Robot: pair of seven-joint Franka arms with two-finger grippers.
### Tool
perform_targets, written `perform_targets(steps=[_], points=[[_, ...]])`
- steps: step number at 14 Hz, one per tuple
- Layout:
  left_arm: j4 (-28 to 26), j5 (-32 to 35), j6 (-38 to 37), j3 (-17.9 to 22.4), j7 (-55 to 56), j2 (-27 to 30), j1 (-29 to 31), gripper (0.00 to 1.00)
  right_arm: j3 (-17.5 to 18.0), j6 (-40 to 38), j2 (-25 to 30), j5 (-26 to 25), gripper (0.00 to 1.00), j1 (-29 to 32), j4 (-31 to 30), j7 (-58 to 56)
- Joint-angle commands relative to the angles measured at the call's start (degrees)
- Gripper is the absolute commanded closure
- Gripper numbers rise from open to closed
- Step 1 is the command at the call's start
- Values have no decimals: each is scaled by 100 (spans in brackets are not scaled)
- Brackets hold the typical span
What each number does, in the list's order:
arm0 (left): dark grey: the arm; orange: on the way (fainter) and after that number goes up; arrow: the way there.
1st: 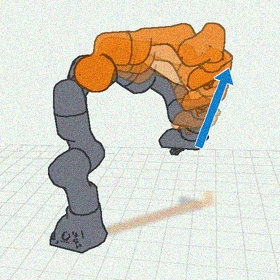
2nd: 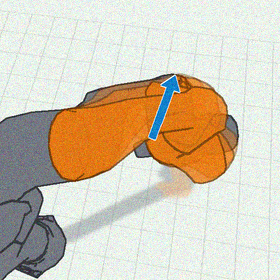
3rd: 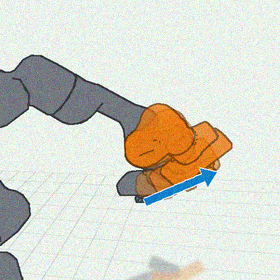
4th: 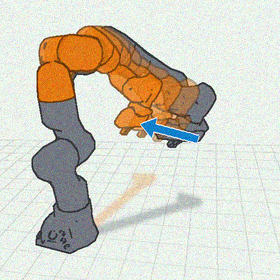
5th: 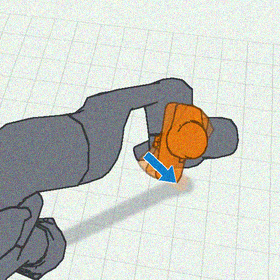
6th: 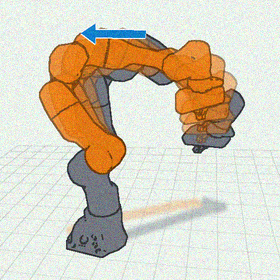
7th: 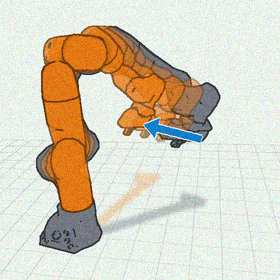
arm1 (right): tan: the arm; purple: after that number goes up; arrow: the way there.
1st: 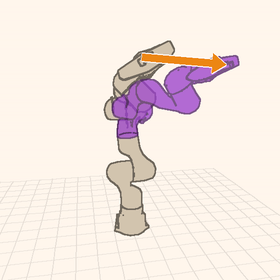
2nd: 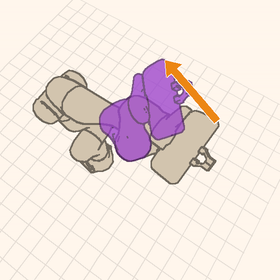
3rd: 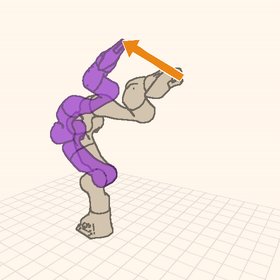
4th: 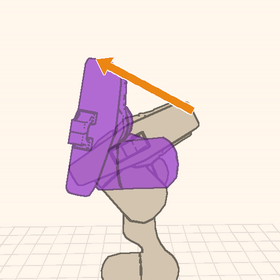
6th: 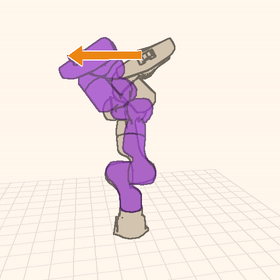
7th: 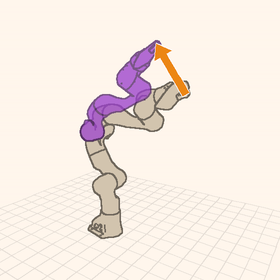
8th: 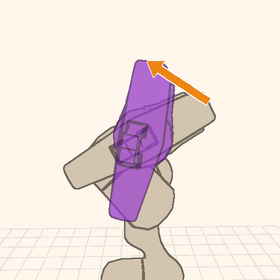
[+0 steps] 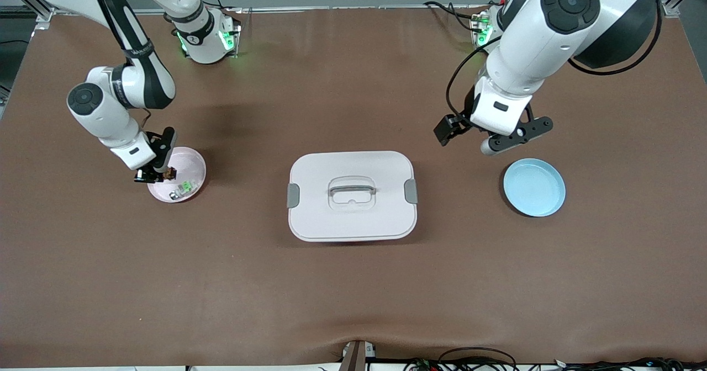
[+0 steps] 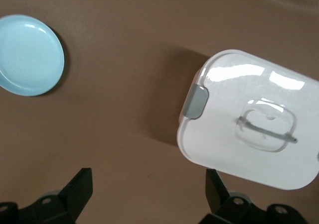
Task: Transfer orange switch to right arm and place
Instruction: 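Move the switch over the white plate while the left gripper withdraws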
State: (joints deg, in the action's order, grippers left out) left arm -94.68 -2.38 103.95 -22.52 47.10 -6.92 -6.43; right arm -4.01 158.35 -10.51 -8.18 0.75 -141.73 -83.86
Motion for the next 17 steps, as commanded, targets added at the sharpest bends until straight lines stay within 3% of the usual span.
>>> perform_targets(steps=[1,13,17], points=[[-103,124,-130,-15,-543,235,202,0,85,160,-162,-140,100,136,-4,-95],[-103,10,-1218,-33,-2968,587,1792,0,67,239,-250,-140,100,259,-338,-16],[-94,-114,-1360,-16,-3233,754,2304,0,76,275,-250,-131,100,232,-373,1]])
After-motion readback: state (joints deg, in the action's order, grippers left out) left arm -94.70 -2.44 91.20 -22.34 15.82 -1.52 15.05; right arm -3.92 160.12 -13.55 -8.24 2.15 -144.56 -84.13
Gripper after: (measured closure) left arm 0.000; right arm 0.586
